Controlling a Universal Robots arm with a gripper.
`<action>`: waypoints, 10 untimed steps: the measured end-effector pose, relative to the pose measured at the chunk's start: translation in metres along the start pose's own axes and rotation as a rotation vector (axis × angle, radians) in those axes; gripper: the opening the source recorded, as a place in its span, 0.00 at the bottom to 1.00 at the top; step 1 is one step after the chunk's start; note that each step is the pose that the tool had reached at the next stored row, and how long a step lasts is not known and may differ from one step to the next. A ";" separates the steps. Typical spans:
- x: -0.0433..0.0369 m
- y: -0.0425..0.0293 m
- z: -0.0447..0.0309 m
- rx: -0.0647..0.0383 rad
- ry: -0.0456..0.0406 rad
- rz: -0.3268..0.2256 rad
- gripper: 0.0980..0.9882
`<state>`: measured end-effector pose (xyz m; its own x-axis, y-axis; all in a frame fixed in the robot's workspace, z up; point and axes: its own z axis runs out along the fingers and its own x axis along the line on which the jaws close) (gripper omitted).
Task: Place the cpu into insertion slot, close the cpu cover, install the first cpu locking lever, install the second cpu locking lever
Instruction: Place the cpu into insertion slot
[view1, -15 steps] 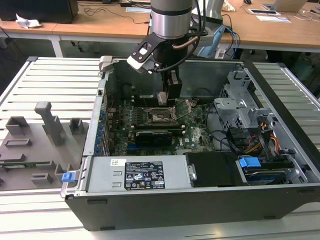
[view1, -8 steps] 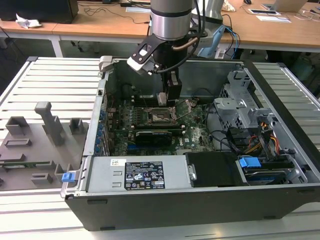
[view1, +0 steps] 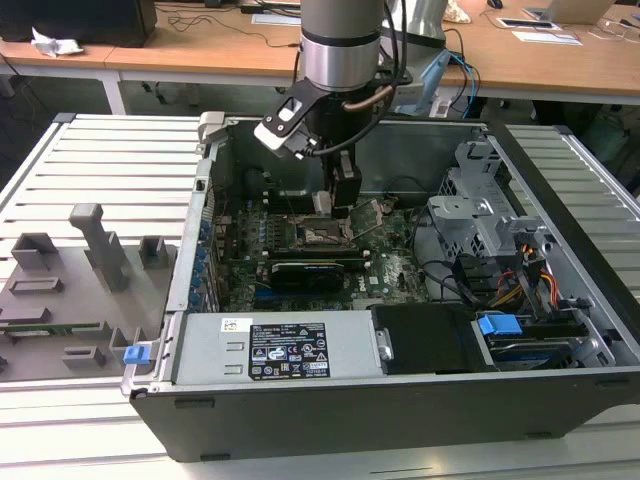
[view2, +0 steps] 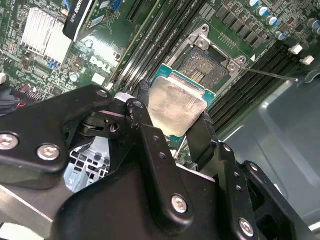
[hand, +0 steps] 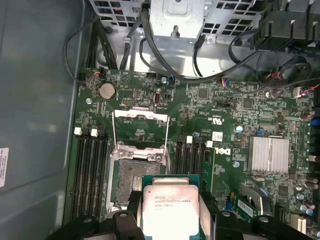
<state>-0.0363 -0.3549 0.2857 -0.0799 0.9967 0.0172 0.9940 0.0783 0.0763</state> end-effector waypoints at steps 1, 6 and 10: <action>0.0000 -0.0002 0.0020 0.001 0.0001 0.000 0.50; -0.0001 -0.0008 0.0094 0.010 0.0017 0.000 0.50; 0.0061 -0.0009 0.0183 0.011 0.0016 0.002 0.50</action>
<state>-0.0363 -0.3484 0.2675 -0.0783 0.9967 0.0190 0.9949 0.0769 0.0657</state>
